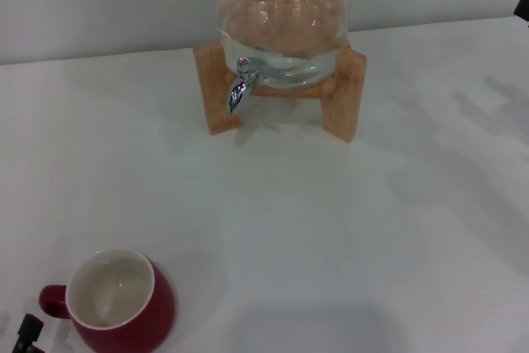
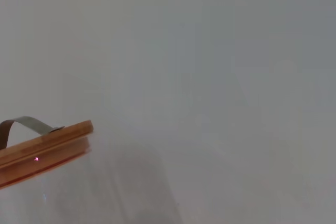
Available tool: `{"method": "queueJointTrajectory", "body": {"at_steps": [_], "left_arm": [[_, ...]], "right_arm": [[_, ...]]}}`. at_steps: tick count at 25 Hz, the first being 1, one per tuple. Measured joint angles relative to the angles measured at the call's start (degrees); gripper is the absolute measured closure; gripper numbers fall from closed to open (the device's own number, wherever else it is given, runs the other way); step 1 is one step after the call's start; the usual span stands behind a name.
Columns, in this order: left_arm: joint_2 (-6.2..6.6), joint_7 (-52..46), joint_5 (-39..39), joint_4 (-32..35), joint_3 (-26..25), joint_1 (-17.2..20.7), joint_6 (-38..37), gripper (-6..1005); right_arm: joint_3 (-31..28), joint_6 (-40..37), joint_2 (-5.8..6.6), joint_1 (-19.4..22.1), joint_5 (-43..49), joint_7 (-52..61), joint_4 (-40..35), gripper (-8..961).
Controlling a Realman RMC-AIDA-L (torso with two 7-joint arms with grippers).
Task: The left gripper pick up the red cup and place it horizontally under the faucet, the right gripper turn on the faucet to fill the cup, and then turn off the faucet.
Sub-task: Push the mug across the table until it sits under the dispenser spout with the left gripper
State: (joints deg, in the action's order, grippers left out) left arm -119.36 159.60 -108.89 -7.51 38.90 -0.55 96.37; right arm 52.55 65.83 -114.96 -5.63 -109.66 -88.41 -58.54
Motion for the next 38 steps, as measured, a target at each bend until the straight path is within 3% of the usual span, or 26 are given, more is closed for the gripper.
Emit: {"method": "queueJointTrajectory", "body": {"at_steps": [38], "left_arm": [[0.09, 2.2, 0.2, 3.5, -0.1, -0.9, -4.8, 161]], "right_arm": [[-0.6, 2.1, -0.01, 0.9, -0.4, 0.0, 0.8, 172]]}}
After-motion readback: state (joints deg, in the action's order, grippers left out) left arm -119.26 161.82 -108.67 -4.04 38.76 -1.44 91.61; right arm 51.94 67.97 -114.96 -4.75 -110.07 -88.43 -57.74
